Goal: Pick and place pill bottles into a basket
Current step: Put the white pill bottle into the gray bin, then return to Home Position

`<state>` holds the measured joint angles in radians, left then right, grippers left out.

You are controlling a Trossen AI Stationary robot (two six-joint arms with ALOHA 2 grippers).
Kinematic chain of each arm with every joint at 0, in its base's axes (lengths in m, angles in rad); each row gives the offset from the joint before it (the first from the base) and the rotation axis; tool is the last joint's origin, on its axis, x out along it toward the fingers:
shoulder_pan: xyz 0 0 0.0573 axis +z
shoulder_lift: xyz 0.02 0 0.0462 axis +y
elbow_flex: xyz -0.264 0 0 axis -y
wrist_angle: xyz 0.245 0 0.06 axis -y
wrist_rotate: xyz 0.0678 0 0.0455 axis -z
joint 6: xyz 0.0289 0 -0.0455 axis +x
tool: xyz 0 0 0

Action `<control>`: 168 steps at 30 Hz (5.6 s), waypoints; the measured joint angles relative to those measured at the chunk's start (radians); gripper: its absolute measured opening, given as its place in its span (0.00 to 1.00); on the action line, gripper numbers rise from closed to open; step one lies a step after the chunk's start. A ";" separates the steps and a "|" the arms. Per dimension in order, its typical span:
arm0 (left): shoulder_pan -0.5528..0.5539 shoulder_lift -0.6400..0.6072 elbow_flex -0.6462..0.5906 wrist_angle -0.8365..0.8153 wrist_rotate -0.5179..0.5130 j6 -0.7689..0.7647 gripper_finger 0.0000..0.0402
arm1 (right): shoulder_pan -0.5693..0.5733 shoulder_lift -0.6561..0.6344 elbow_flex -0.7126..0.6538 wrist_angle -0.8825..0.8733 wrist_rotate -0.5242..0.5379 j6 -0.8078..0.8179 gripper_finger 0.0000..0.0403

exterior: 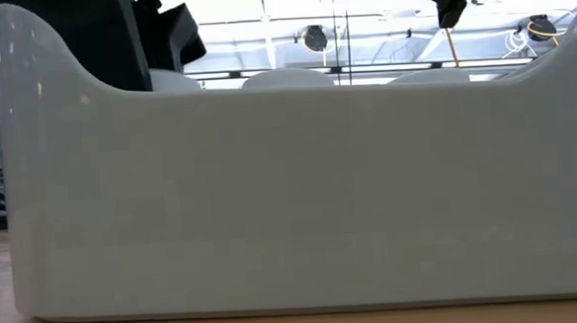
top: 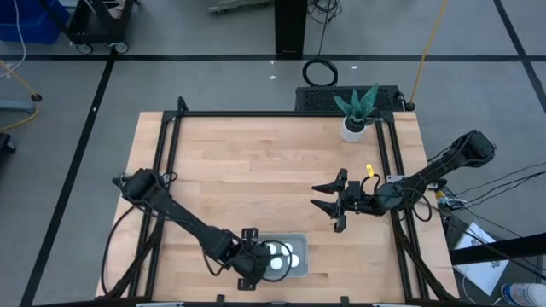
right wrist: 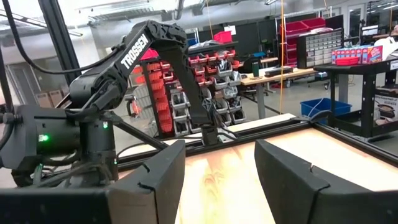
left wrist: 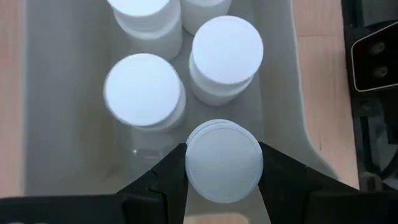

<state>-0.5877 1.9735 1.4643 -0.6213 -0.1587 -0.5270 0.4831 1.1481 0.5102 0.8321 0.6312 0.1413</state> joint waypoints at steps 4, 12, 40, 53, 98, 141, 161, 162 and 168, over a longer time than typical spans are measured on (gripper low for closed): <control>-0.004 0.004 0.000 0.007 -0.008 0.001 0.43 | 0.000 0.000 0.000 -0.002 0.000 0.000 0.46; -0.004 0.004 0.000 0.025 -0.016 0.005 0.41 | 0.000 0.000 0.000 -0.007 0.000 0.003 0.46; -0.045 -0.134 -0.001 0.043 -0.230 0.089 0.53 | 0.000 -0.005 0.000 0.023 0.079 -0.088 0.46; -0.167 -0.475 -0.071 -0.079 -0.459 0.147 0.53 | 0.003 -0.005 0.000 -0.057 0.058 -0.052 0.46; 0.471 -1.532 -1.373 0.809 0.266 0.552 0.53 | -0.333 0.046 -0.315 0.247 -0.450 -0.003 0.47; 1.206 -1.969 -1.380 0.421 0.881 0.582 0.53 | -0.333 -1.057 -0.484 -0.689 -0.338 -0.039 0.46; 1.266 -1.966 -1.380 0.421 0.816 0.532 0.53 | -0.333 -1.136 -0.440 -0.813 -0.266 -0.064 0.47; 1.266 -1.966 -1.380 0.421 0.805 0.513 0.53 | -0.333 -1.136 -0.445 -0.800 -0.265 -0.052 0.47; 1.266 -1.965 -1.380 0.422 0.683 0.494 0.53 | -0.333 -1.135 -0.452 -0.776 -0.265 -0.051 0.47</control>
<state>0.6785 0.0082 0.0845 -0.1997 0.5247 -0.0333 0.1497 0.0132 0.0586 0.0563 0.3660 0.0898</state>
